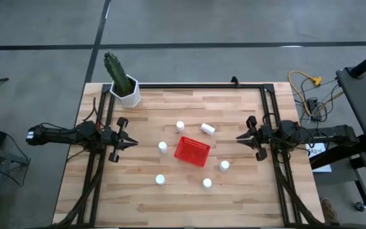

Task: Pick and place pill bottles into a basket
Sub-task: Put the white pill bottle into the red bin

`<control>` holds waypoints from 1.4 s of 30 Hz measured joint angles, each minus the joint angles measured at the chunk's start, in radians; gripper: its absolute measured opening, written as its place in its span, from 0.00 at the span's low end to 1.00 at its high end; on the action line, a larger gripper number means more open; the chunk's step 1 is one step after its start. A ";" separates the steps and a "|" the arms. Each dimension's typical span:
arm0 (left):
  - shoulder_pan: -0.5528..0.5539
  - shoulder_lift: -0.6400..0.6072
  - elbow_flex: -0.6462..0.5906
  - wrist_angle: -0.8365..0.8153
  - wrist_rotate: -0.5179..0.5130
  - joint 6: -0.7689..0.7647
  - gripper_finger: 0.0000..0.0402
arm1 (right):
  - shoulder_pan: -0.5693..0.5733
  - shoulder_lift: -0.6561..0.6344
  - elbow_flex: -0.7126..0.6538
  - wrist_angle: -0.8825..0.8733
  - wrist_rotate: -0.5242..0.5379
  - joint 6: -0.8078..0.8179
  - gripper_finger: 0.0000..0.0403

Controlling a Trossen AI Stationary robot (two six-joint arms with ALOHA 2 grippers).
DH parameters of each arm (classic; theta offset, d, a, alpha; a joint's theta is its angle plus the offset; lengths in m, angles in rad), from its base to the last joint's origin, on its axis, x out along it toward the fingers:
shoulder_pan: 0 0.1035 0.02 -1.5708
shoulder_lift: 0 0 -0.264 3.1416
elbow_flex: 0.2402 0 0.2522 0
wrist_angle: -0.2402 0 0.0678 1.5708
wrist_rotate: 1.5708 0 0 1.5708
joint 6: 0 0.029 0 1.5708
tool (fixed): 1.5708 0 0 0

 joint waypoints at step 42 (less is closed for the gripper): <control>0.000 0.012 0.000 -0.035 0.000 -0.005 0.03 | 0.097 0.669 0.562 -0.420 -0.036 0.201 0.64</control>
